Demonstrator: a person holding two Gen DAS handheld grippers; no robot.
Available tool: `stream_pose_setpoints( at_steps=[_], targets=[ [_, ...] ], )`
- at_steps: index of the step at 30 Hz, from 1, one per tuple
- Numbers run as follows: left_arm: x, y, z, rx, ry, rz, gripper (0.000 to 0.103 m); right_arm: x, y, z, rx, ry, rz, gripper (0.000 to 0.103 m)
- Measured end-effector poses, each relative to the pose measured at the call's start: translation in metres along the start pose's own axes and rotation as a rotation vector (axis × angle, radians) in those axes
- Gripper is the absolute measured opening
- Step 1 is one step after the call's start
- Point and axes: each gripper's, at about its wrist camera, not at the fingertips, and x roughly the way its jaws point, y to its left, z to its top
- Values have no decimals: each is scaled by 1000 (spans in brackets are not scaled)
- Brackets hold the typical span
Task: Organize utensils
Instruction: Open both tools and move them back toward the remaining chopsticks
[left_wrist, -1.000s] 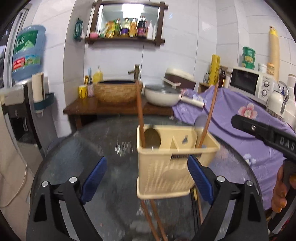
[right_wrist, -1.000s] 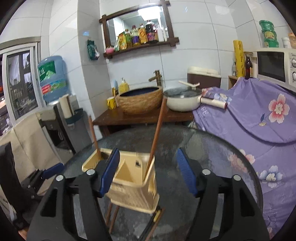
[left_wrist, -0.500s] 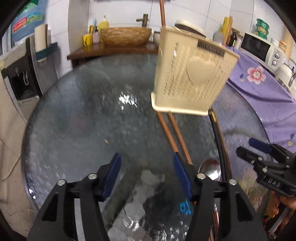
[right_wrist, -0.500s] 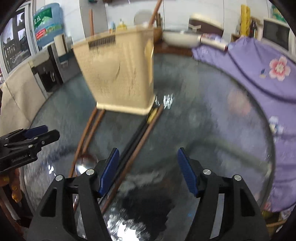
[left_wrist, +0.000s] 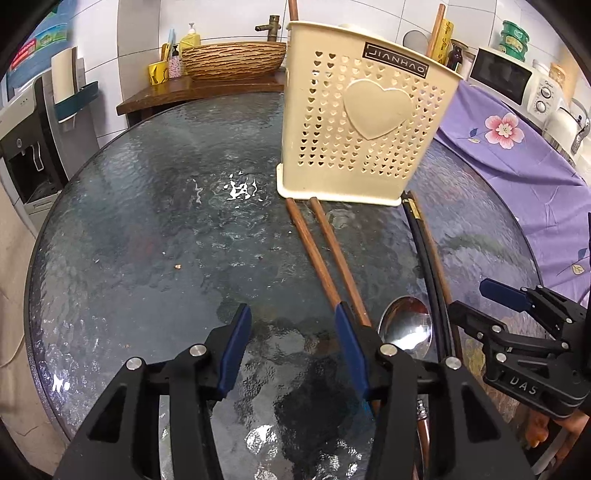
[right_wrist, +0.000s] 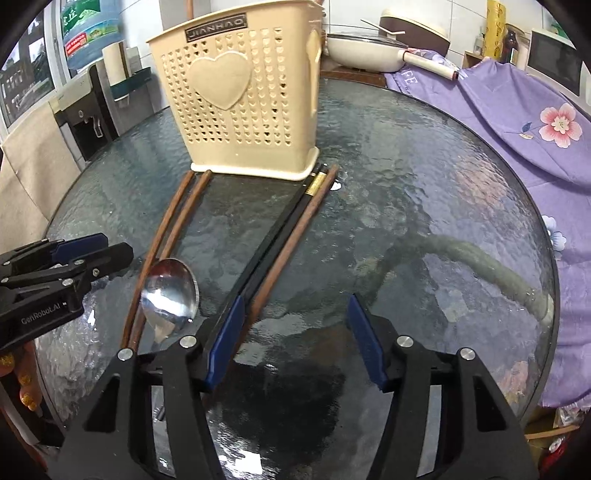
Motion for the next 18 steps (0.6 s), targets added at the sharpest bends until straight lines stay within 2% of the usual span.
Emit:
stream_pose_setpoints(
  at_steps=[8, 11, 14, 18],
  targets=[
    [9, -2, 18, -4, 4, -16, 42, -1, -14, 3, 22, 23, -27, 56],
    [18, -5, 28, 1, 14, -23, 37, 1, -18, 5, 24, 31, -38, 50],
    [27, -5, 36, 3, 21, 2, 31, 2, -22, 9, 40, 31, -34, 48],
    [41, -3, 44, -13, 51, -14, 27, 6, -24, 16, 49, 29, -38, 47]
  ],
)
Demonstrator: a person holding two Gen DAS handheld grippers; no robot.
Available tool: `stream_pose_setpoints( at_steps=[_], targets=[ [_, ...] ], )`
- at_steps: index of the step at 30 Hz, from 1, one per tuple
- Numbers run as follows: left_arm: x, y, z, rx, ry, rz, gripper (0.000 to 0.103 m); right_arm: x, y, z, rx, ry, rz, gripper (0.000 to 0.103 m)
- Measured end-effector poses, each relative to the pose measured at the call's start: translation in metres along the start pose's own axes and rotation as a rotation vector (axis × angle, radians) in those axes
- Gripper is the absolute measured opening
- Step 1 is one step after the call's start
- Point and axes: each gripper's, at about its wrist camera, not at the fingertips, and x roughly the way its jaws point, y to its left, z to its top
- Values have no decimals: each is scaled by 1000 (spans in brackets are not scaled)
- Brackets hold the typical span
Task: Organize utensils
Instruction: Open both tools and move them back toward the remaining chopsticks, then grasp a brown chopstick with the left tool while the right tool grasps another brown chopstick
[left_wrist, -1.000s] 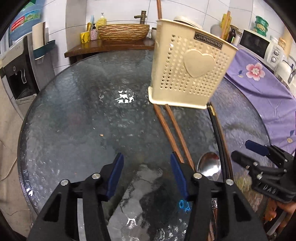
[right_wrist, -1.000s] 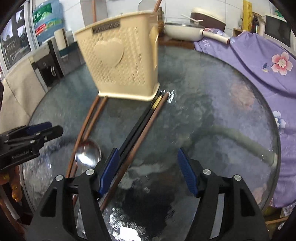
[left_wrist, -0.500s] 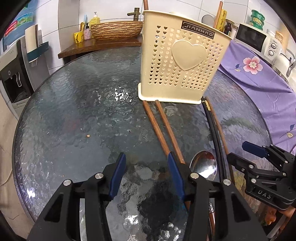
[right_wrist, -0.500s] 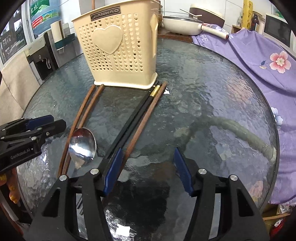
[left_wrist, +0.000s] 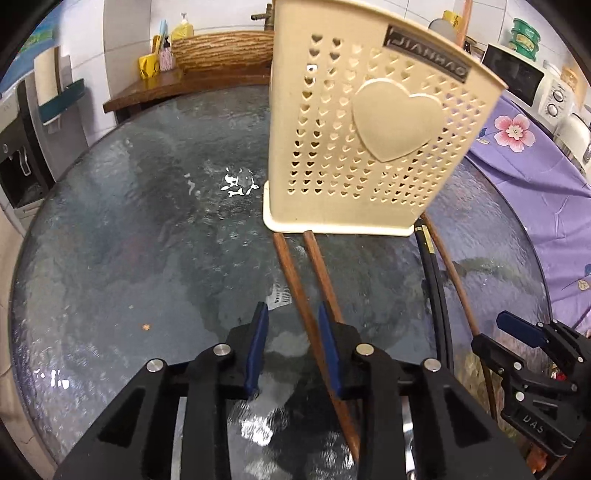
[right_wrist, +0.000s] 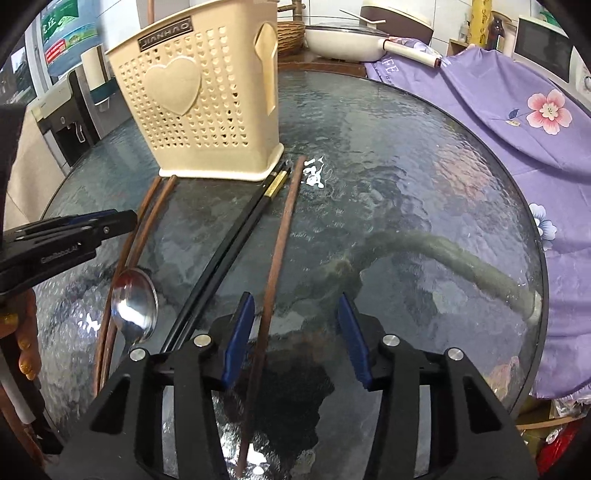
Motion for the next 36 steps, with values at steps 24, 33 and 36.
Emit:
stream_pose_setpoints(
  at_steps=[24, 33, 36],
  targets=[
    [29, 8, 37, 4, 0, 54, 15, 61, 8, 87, 33, -11, -32, 20],
    [28, 0, 32, 16, -23, 90, 10, 65, 9, 89, 8, -38, -68, 9],
    [25, -5, 27, 23, -27, 100, 9, 63, 12, 84, 4, -45, -71, 8]
  ],
)
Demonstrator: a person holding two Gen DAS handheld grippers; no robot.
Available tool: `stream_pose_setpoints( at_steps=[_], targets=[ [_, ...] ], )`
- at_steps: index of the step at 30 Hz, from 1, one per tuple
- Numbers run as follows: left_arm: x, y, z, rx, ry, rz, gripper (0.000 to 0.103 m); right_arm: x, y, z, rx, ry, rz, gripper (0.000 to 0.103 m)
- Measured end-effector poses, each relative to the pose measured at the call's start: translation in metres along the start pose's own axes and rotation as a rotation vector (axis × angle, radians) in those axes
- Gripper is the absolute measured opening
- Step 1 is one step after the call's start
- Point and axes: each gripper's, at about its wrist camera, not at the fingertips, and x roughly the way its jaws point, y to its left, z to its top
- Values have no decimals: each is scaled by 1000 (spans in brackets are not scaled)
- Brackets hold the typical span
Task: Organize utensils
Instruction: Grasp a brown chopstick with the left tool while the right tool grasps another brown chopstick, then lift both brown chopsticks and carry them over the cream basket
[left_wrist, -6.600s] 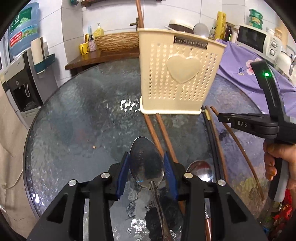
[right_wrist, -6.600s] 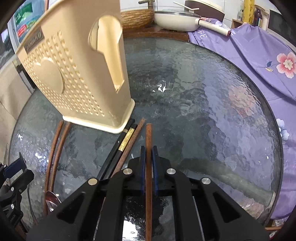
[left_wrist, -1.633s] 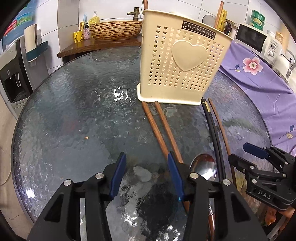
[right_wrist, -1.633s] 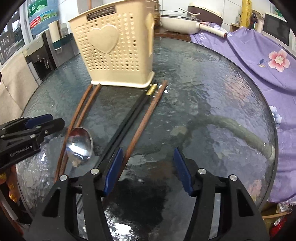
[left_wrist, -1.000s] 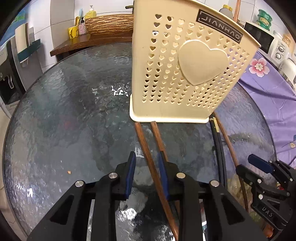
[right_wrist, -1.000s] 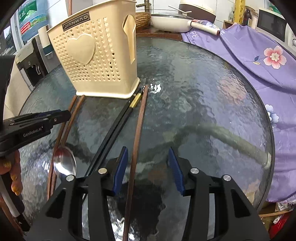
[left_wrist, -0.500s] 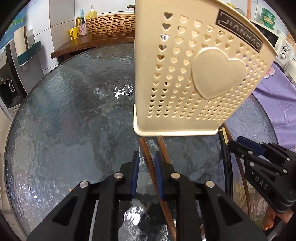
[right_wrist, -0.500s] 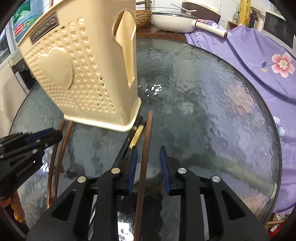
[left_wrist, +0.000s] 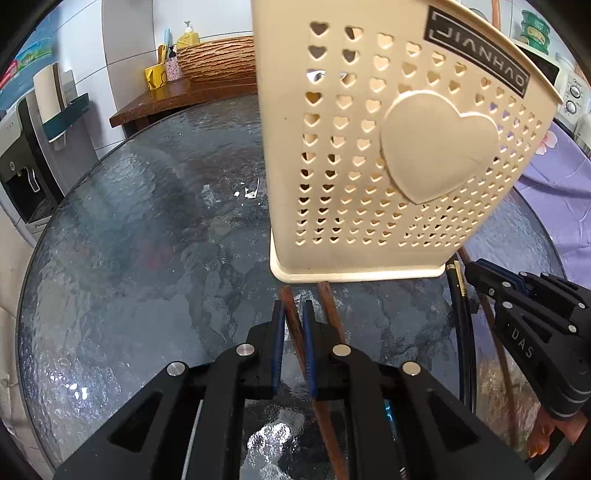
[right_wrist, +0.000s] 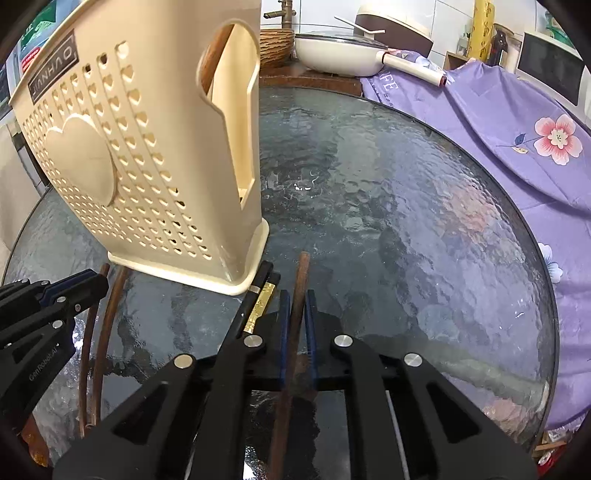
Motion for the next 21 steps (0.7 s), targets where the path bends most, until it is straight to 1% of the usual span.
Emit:
stream_pose_setpoints(
  at_steps=[5, 7, 9, 12, 13, 17, 21],
  targets=[
    [-4, -5, -6, 6, -3, 3, 9, -2, -2, -4, 10, -4, 21, 8],
    [-6, -5, -8, 6, -2, 1, 9, -3, -5, -5, 25, -7, 53, 7],
    [-6, -5, -8, 5, -2, -2, 9, -6, -7, -7, 34, -14, 62, 7],
    [-8, 0, -9, -29, -1, -56, 8, -16, -8, -10, 37, -48, 96, 7],
    [-8, 5, -8, -33, -6, -58, 8, -19, -8, -11, 35, -55, 100, 7],
    [-26, 9, -11, -34, -47, -78, 7, -41, -13, -14, 39, -104, 138, 7],
    [-62, 15, -13, -39, -121, -112, 7, -67, -26, -14, 82, -144, 220, 7]
  ],
)
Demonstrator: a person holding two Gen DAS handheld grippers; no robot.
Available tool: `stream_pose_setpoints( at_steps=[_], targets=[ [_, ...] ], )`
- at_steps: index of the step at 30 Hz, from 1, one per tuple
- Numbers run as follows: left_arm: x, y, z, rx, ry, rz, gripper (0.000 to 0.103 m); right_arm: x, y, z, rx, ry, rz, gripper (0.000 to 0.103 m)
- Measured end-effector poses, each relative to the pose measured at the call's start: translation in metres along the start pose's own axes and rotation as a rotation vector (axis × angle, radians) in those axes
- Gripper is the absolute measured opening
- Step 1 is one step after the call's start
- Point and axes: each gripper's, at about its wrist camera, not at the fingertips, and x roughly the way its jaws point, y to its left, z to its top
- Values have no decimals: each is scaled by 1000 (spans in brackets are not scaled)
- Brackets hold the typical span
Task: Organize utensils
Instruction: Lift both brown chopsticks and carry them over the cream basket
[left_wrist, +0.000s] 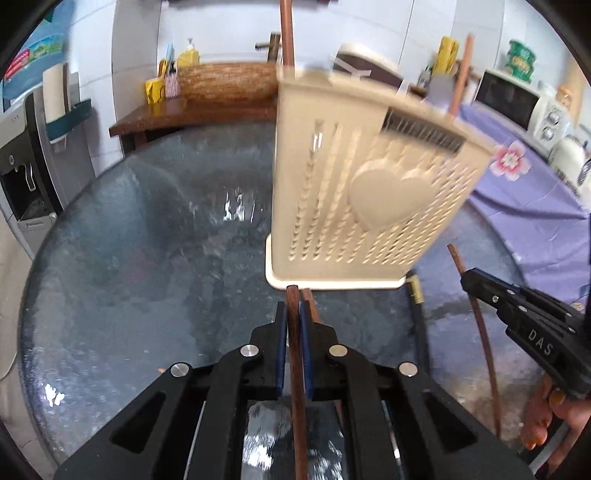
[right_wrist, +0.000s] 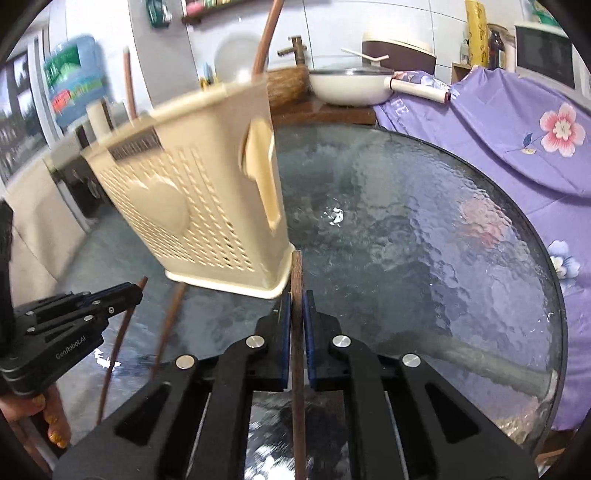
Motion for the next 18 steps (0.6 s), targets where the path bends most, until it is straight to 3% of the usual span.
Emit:
stream_pose_setpoints(
  at_steps=[12, 18],
  targets=[
    [-115, -6, 13, 11, -233, -56, 7, -108, 6, 21, -19, -202, 101, 7],
    [-145, -12, 18, 37, -298, -59, 7, -144, 17, 19, -71, -258, 114, 7]
  ],
)
